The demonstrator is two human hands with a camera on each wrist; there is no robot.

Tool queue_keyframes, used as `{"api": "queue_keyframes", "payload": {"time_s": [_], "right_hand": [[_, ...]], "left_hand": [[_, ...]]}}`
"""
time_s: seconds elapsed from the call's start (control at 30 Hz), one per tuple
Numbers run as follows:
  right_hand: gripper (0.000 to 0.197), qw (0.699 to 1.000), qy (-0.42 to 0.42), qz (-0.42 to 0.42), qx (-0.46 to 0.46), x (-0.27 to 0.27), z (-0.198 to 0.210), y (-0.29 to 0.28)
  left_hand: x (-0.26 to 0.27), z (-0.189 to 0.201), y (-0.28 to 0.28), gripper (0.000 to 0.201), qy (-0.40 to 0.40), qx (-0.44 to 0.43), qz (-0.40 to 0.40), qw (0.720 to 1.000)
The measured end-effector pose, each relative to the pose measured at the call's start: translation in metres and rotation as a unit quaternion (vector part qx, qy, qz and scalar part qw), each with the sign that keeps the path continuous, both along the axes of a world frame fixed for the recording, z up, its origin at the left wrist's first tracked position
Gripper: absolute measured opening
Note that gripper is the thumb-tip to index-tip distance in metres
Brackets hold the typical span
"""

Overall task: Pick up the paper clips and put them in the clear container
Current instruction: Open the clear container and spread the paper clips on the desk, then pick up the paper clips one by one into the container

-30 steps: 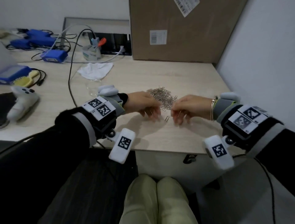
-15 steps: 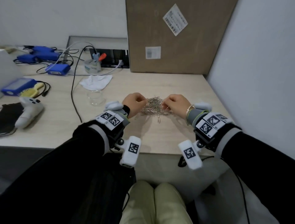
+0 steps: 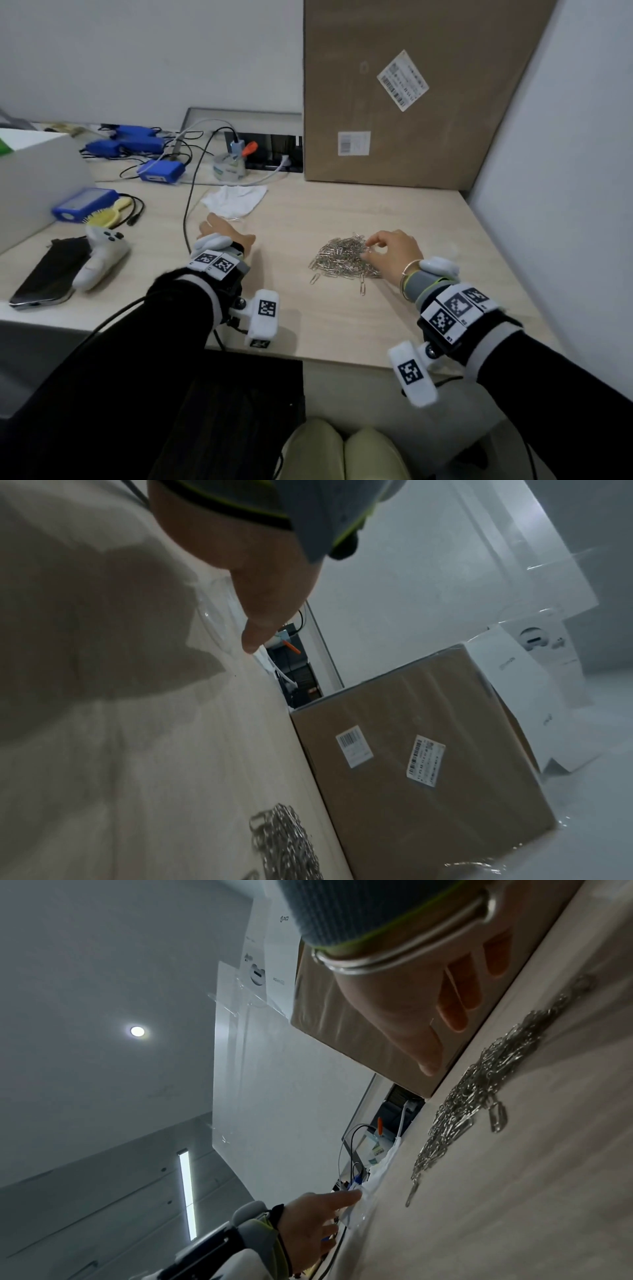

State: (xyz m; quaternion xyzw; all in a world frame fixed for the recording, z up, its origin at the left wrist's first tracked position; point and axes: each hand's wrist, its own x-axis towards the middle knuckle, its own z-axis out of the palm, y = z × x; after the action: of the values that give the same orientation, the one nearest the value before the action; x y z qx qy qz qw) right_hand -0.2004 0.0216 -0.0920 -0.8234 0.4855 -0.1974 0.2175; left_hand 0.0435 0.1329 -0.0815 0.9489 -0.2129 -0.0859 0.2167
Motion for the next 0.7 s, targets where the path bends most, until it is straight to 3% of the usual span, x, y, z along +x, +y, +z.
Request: {"api": "queue_keyframes", "payload": {"time_s": [0.23,0.33,0.47,0.7], "right_hand": [[0.034,0.999,0.031,0.013,0.015,0.004,-0.007,-0.014],[0.043,0.998,0.056,0.028,0.015,0.008,-0.011,-0.02],[0.051,0.994,0.093,0.059,0.006,0.014,-0.011,-0.025],[0.023,0.994,0.062,0.087,0.002,0.015,-0.017,-0.037]], "left_hand": [[0.02,-0.012,-0.016,0.074,-0.001,-0.033,0.0,0.999],[0.008,-0.015,-0.032,0.076,0.04,-0.125,-0.045,0.99],[-0.032,-0.014,-0.06,0.07,0.106,-0.262,-0.135,0.95],[-0.079,-0.014,-0.095,0.064,0.198,-0.291,-0.249,0.902]]}}
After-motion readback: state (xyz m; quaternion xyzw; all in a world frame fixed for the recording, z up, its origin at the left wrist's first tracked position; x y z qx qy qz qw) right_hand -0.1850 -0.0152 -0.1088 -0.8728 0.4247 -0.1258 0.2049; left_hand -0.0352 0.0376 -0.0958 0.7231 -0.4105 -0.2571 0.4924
